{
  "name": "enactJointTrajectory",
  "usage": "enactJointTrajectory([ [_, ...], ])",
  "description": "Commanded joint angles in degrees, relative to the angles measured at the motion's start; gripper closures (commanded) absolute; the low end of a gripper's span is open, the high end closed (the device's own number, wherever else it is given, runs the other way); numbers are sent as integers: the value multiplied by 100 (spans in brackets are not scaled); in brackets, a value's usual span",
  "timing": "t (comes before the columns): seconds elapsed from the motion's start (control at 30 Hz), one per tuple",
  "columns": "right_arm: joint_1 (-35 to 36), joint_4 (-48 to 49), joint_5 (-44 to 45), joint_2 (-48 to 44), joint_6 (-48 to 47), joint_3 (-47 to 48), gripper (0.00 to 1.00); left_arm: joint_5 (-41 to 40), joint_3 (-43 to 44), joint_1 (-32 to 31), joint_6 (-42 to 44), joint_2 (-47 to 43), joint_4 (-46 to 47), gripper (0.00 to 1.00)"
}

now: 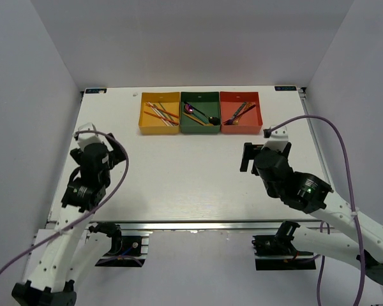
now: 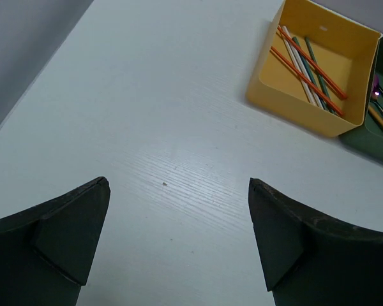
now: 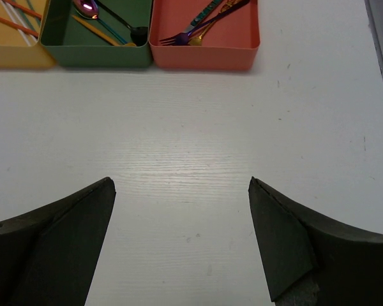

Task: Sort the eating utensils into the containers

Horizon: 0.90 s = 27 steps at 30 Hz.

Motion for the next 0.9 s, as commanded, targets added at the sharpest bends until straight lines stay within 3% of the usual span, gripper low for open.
enactJointTrajectory([
  [0.0, -33, -383, 357, -287, 318, -43, 11, -268, -312, 15, 145, -642, 297, 2],
  [0.3, -33, -32, 129, -1114, 98, -738, 11, -777, -224, 15, -241, -610, 17, 2],
  [0.87, -33, 390, -144, -737, 125, -783, 11, -997, -224, 15, -400, -689, -19, 2],
])
